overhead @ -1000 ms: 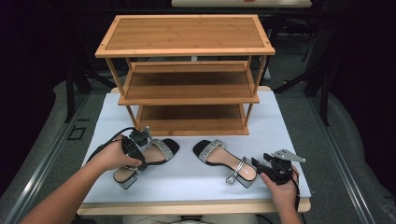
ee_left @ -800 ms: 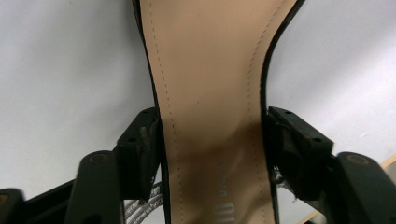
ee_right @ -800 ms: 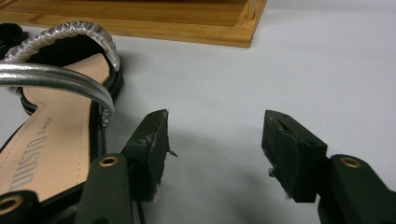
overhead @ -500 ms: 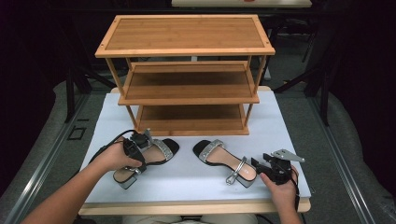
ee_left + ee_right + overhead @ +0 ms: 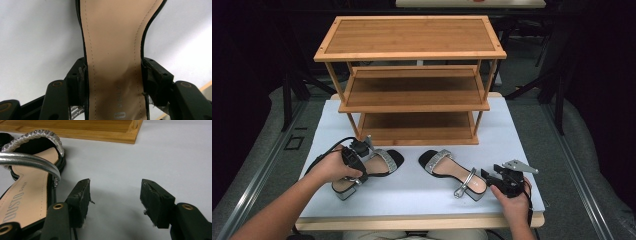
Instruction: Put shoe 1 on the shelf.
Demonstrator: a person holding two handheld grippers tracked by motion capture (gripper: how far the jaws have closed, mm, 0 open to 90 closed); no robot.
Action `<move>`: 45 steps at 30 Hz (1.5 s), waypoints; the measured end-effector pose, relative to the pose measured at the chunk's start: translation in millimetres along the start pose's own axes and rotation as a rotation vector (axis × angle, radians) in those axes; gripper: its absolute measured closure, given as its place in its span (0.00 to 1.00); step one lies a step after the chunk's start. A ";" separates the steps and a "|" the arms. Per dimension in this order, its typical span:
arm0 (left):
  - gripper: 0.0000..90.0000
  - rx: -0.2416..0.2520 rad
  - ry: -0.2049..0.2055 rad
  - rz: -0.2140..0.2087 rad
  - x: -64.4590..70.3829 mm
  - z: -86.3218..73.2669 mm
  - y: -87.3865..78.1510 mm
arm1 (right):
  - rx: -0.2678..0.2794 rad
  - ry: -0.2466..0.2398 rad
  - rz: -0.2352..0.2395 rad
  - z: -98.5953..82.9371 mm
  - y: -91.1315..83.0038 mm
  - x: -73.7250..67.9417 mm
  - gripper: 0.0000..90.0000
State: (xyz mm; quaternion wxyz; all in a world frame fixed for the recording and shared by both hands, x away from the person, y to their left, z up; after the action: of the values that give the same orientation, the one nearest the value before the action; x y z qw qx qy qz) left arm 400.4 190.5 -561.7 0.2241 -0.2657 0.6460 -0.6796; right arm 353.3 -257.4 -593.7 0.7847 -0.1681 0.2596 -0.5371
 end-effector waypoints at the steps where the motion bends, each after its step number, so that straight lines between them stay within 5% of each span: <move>1: 0.47 0.011 0.001 0.019 -0.4 -0.2 -6.1 | 0.000 0.000 0.000 0.0 0.0 0.0 0.45; 10: 0.48 0.055 -0.018 0.032 -7.8 -1.3 -33.7 | 0.001 0.002 -0.004 0.1 0.2 0.1 0.45; 16: 0.48 0.131 -0.095 0.051 -17.1 13.8 -45.0 | 0.003 0.005 0.001 0.5 0.8 0.0 0.45; 24: 0.48 0.152 -0.171 0.050 -25.3 40.5 -34.5 | 0.016 0.009 0.009 1.1 1.8 0.1 0.45; 27: 0.48 0.177 -0.232 0.067 -29.2 54.3 -28.0 | 0.009 0.010 0.010 0.9 1.0 0.3 0.45; 34: 0.48 0.181 -0.291 0.079 -33.1 65.5 -15.1 | 0.020 0.012 0.013 1.5 1.4 0.3 0.45; 35: 0.48 0.198 -0.344 0.069 -31.8 67.9 -11.0 | 0.021 0.012 0.013 1.6 1.4 0.4 0.45; 40: 0.48 0.184 -0.328 0.081 -36.2 67.5 -6.0 | 0.020 0.013 0.012 1.7 2.1 0.3 0.45; 41: 0.48 0.199 -0.373 0.057 -33.8 68.0 -2.2 | 0.019 0.011 0.015 1.8 2.0 0.0 0.45; 45: 0.47 0.195 -0.361 0.046 -35.0 66.4 4.4 | 0.020 0.011 0.013 1.9 2.3 0.3 0.45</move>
State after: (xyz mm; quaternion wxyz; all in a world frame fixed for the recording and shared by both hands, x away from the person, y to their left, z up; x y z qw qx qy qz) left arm 470.0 162.5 -567.0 0.3764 -0.3454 0.5322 -0.6751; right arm 356.3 -256.9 -593.5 0.7884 -0.1557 0.2594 -0.5356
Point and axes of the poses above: each handheld gripper's, and its own axes: y roughly forward along the jaws, z roughly out of its top, x roughly to its right, the point moved 6 cm from there along y, roughly forward along the jaws, and after that the axes turned 6 degrees about y, right-handed, at the moved point
